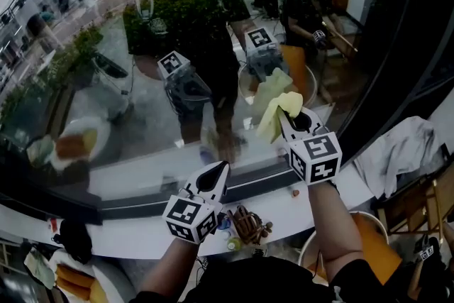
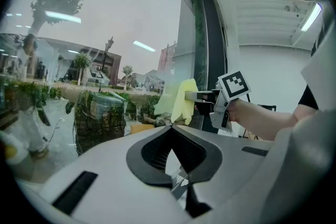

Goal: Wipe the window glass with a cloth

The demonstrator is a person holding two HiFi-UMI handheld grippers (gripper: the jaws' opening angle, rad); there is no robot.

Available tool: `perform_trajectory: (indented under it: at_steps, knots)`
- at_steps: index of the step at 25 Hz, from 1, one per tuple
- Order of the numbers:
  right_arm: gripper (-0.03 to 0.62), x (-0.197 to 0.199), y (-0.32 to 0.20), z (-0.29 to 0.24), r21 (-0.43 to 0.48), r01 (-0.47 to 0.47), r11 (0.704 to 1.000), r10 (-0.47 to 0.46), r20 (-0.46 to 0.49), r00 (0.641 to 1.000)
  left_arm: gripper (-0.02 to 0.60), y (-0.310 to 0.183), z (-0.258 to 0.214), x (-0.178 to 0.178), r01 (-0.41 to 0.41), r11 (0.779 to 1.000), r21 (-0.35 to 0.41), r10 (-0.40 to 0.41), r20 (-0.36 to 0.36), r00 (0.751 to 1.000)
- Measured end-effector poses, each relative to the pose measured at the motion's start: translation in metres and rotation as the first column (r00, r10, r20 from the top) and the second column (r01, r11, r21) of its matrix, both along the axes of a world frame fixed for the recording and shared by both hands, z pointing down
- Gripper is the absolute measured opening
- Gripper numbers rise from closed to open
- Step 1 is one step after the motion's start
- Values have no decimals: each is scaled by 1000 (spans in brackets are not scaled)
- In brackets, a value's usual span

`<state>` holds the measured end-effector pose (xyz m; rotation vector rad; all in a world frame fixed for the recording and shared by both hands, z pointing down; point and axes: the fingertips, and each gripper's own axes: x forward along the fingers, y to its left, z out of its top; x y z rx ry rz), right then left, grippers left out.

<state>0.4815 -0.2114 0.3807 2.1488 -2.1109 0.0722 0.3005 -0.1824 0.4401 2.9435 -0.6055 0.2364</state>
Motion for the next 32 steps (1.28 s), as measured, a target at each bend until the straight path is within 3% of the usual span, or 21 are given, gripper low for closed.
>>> perform_trajectory:
  at_steps: [20,32]
  knots:
    - [43,8,10,3,16,-26,1000,25,36,999,8,9,-2,2,-1,1000,14,1,7,1000]
    - [43,19,28,-39,87,-58,995,57,15,998,8,18,-20,7,-2,999,32,3,-39,999]
